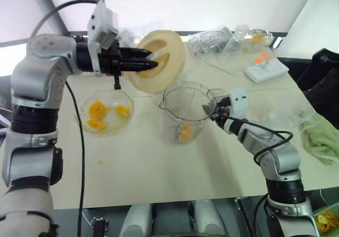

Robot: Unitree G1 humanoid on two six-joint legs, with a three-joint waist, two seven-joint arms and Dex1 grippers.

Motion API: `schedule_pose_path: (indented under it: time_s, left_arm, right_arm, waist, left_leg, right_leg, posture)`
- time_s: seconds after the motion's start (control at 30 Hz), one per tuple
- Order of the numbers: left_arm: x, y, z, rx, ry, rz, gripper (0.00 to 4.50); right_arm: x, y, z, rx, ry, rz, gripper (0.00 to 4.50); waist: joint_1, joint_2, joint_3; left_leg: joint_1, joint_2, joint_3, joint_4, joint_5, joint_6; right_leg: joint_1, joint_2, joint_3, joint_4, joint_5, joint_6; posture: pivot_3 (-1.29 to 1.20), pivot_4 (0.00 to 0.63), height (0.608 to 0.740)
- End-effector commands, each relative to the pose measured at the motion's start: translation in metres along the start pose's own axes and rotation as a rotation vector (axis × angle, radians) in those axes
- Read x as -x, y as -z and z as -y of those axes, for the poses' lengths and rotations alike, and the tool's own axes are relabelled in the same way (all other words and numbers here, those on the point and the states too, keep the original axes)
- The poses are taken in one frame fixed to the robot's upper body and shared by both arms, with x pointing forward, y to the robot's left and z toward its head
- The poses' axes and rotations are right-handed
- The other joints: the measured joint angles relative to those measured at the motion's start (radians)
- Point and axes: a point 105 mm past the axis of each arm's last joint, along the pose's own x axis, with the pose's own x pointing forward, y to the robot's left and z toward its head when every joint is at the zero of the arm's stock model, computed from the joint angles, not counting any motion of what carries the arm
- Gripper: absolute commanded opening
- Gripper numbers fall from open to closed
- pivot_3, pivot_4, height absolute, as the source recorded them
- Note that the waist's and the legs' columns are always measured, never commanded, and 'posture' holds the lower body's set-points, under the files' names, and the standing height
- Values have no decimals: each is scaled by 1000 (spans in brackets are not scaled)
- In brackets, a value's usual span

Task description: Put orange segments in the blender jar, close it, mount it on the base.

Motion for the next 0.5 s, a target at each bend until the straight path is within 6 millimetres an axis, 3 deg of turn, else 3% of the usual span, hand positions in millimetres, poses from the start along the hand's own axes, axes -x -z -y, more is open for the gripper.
schedule_pose_path:
  time_s: [0.03, 0.23, 0.5]
  left_arm:
    - [-8, -17, 4, -68, 61, 31, 282]
    - [-28, -16, 12, -60, 160, 46, 282]
    - [-48, 10, 23, 13, 252, -6, 282]
  right_arm:
    - [-1, -14, 1, 43, 15, 53, 923]
    - [-4, -8, -1, 126, 22, 24, 923]
    - [-4, 1, -7, 144, 23, 16, 923]
  waist:
    - [-1, 0, 0]
    - [-3, 0, 0]
    - [-6, 0, 0]
  left_leg:
    - [0, 0, 0, 0, 0, 0]
    - [0, 0, 0, 0, 0, 0]
    - [1, 0, 0, 0, 0, 0]
  right_leg:
    - [0, 0, 0, 0, 0, 0]
    - [0, 0, 0, 0, 0, 0]
    - [0, 1, 0, 1, 0, 0]
  posture:
    - [0, 150, 740]
    - [0, 150, 740]
    - [0, 150, 740]
